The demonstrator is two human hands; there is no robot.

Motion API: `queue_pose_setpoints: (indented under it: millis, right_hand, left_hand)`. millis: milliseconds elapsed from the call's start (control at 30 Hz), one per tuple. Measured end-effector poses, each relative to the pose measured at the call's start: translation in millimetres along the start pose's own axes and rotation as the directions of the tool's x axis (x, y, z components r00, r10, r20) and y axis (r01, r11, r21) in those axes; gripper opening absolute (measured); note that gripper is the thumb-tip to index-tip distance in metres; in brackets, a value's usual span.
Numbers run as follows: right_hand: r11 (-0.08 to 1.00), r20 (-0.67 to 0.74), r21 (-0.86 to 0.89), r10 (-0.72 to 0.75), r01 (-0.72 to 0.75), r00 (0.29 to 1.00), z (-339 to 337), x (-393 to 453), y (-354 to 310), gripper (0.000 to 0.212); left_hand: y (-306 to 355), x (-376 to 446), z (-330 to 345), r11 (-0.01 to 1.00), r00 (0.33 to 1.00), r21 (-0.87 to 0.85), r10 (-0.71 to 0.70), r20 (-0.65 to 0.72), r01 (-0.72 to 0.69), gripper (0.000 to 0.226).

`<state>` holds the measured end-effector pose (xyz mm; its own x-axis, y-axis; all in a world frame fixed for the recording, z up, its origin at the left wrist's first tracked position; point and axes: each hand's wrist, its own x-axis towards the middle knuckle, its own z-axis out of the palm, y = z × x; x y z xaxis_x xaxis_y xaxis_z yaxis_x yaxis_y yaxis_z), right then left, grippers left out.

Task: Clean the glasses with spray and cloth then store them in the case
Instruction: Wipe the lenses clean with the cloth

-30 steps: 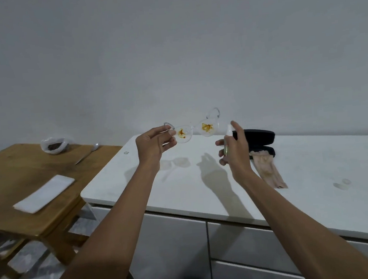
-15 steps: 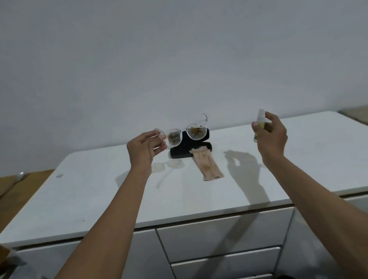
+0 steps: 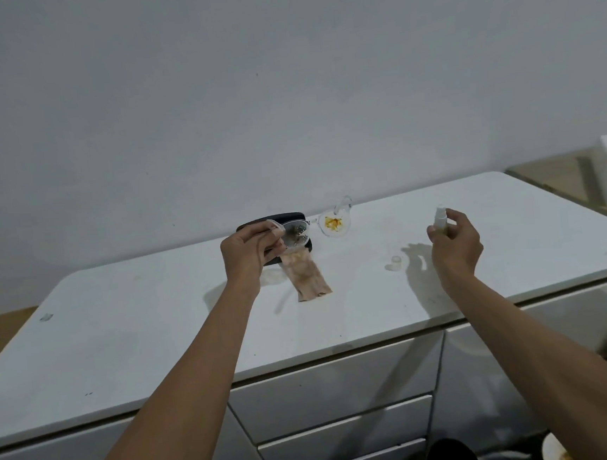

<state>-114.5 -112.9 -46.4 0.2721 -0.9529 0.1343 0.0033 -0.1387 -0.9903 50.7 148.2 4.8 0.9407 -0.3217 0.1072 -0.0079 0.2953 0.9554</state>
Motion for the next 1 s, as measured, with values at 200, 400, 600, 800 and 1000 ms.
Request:
queue_pose_setpoints:
  millis: [200,400,600,800,1000]
  right_hand:
    - [1.000,-0.027,0.001,0.011,-0.011,1.000,0,0,6,0.041]
    - [0.892,-0.201,-0.218,-0.437,0.395,0.877,14,-11,-23,0.055]
    - [0.711,0.152,-0.164,-0.667,0.684,0.729,54,-34,-46,0.049]
    - [0.777,0.748,-0.172,-0.297,0.605,0.594,99,-70,-33,0.052]
    - [0.615,0.899,-0.341,-0.010,0.711,0.439,123,-84,-32,0.029]
  left_hand:
    - [-2,-1,-3,1.000,1.000,-0.002,0.007,-0.003,-0.007,0.013]
    - [3,1,-17,1.000,1.000,-0.009,0.012,-0.023,-0.012,0.013]
    - [12,-1,-39,0.999,0.998,-0.017,0.028,-0.058,-0.029,0.014]
    - [15,-7,-67,0.999,0.993,-0.017,0.031,-0.114,-0.033,0.015]
    - [17,-11,-88,1.000,0.988,-0.020,0.017,-0.155,-0.020,0.015]
